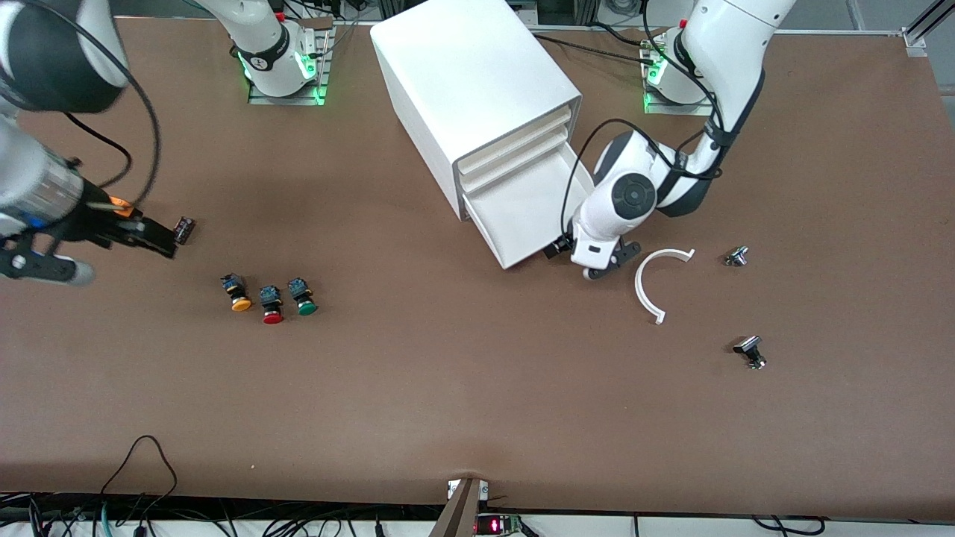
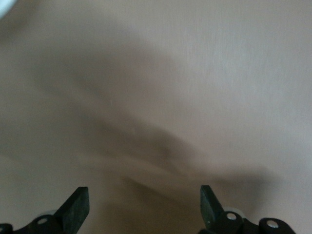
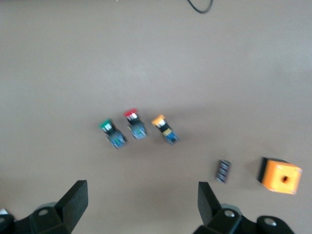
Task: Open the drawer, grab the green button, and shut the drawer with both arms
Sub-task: 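Push the drawer closed with the left gripper while the right gripper withdraws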
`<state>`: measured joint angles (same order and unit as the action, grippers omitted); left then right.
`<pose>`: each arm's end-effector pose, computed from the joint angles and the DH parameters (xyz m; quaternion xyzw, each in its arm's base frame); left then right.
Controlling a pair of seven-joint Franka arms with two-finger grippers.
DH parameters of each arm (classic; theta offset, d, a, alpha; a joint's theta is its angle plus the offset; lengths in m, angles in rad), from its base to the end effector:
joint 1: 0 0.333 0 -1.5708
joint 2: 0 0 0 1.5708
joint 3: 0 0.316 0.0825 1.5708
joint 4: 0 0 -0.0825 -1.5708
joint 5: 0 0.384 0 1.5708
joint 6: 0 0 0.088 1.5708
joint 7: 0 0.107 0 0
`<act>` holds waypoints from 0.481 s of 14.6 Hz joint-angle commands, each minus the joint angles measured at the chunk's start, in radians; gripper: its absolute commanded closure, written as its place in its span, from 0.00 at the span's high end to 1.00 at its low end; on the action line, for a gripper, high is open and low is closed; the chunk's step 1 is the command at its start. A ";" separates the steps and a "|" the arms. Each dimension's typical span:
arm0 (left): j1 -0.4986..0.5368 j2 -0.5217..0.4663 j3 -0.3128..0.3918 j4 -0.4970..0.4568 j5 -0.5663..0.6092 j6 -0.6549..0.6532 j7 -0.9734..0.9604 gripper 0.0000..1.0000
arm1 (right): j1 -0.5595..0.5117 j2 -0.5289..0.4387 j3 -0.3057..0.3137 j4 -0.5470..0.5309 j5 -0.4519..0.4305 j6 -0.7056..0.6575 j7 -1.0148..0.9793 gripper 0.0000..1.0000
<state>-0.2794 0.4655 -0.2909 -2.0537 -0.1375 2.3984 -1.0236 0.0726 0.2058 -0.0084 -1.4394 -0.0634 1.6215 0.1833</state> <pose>0.4911 -0.3150 0.2087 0.9508 0.2850 -0.1152 0.0378 0.6190 0.0338 0.5704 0.9978 -0.0574 -0.0077 0.0337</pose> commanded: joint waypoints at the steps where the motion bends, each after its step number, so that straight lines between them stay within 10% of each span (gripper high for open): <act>1: -0.004 -0.062 -0.045 -0.055 0.000 -0.050 -0.046 1.00 | -0.043 -0.042 -0.017 -0.046 -0.002 -0.044 -0.082 1.00; 4: -0.004 -0.071 -0.141 -0.101 -0.004 -0.050 -0.046 1.00 | -0.043 -0.071 -0.025 -0.056 0.008 -0.096 -0.354 1.00; 7: -0.004 -0.071 -0.204 -0.118 -0.048 -0.050 -0.046 1.00 | -0.040 -0.137 -0.018 -0.105 0.010 -0.118 -0.175 0.99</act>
<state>-0.2869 0.4344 -0.4646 -2.1358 -0.1436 2.3560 -1.0641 0.0300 0.1500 -0.0352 -1.4705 -0.0633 1.5041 -0.0655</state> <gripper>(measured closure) 0.000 0.000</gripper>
